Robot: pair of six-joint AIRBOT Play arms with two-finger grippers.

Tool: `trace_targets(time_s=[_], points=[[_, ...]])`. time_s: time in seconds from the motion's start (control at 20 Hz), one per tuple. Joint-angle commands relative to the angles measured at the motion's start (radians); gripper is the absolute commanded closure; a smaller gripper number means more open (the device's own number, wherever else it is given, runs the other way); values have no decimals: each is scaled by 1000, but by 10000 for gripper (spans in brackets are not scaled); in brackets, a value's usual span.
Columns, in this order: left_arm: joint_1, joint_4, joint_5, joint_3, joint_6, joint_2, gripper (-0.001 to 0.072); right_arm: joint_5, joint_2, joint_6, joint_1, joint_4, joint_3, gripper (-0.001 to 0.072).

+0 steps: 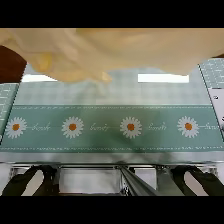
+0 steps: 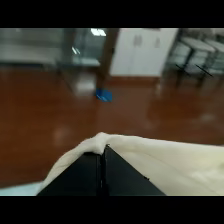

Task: Fold the shirts.

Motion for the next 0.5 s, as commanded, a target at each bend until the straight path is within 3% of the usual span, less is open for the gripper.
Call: trace_targets(time_s=[0.0,0.2,0.45], points=[[16,181,-85,145,-108,119,680,81,200,0,1,-75,19,683],[16,267,-185,147,-116,241,680,194,301,1,1,-87,19,683],[16,455,-372,147,-209,295,680,312,316,19,1,-85,10,683]])
